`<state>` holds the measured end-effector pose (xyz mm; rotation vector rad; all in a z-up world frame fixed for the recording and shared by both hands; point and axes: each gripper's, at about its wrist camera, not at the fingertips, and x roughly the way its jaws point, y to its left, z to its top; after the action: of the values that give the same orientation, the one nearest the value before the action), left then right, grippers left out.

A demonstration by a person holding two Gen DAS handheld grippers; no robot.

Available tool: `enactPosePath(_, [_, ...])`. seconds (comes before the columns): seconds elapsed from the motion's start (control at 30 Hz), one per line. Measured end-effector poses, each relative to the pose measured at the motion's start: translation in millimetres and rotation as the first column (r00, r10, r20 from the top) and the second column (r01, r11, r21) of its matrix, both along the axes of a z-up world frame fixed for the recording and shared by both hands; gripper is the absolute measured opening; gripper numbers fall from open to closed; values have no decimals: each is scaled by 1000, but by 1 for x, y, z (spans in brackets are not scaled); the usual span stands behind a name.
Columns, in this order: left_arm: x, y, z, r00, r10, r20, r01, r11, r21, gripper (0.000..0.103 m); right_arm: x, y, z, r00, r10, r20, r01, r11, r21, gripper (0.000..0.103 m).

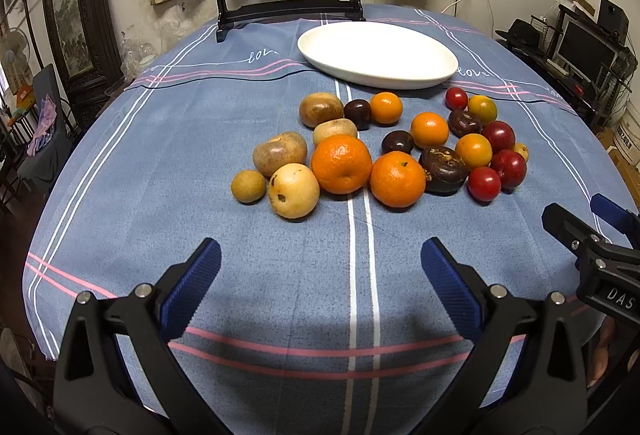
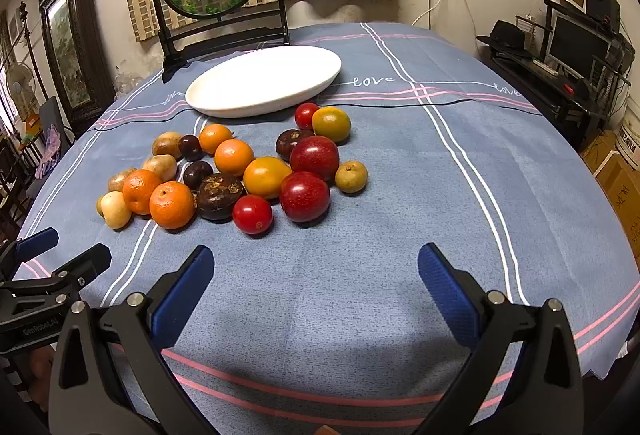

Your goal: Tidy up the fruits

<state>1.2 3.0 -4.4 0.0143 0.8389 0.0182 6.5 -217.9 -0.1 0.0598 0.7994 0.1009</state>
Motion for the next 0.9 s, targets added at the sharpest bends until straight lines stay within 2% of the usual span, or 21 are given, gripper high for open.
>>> enactPosePath(0.9, [1,1,-3,1000,8,-20,-8,1000,-3,101,-1,2,-3,1000,-2,-11,2,1000,4,102])
